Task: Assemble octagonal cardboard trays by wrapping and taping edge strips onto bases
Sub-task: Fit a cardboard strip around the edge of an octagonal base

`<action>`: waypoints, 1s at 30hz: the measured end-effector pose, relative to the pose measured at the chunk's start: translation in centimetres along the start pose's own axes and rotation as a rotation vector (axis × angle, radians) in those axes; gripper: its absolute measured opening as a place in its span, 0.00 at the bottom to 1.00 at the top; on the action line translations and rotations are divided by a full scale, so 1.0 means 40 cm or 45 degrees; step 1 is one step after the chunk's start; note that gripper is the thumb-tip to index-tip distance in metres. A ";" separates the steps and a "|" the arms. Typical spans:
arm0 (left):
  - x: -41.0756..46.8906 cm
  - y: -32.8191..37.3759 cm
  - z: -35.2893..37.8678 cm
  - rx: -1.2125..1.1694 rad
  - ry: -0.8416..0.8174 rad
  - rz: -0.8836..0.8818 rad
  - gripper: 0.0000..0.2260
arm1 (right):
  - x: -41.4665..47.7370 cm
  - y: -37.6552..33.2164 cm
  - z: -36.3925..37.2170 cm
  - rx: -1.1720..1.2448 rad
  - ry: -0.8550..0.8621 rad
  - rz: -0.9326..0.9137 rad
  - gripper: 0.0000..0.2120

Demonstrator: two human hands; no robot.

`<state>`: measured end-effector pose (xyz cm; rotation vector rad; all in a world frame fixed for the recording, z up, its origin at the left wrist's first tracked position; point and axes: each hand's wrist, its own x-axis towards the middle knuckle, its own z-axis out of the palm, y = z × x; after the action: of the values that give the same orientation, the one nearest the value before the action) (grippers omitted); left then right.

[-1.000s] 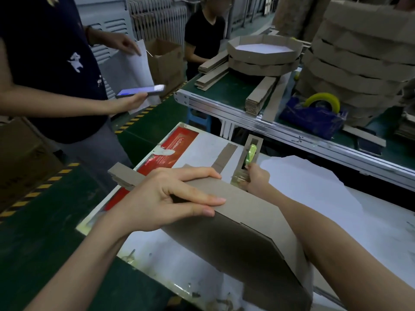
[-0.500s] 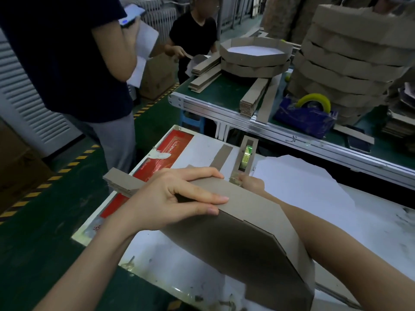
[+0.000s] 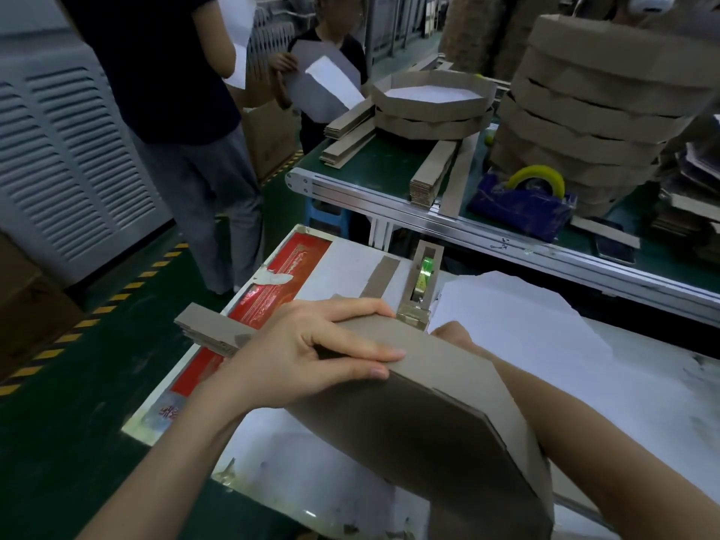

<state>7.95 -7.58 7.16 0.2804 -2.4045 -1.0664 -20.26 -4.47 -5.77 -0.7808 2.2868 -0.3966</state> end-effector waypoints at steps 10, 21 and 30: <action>0.009 -0.011 0.018 0.139 0.193 -0.061 0.11 | -0.220 -0.172 -0.208 0.503 0.239 -0.420 0.10; -0.004 0.011 0.007 0.124 0.169 -0.044 0.13 | -0.612 -0.208 -0.114 0.955 0.485 -0.682 0.10; -0.061 0.015 0.004 0.107 0.112 0.052 0.19 | -0.687 -0.130 0.015 0.975 0.698 -0.525 0.08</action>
<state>9.98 -6.17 6.64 0.2996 -2.3697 -0.9171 -1.45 8.79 10.10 -0.7777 2.1286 -1.7281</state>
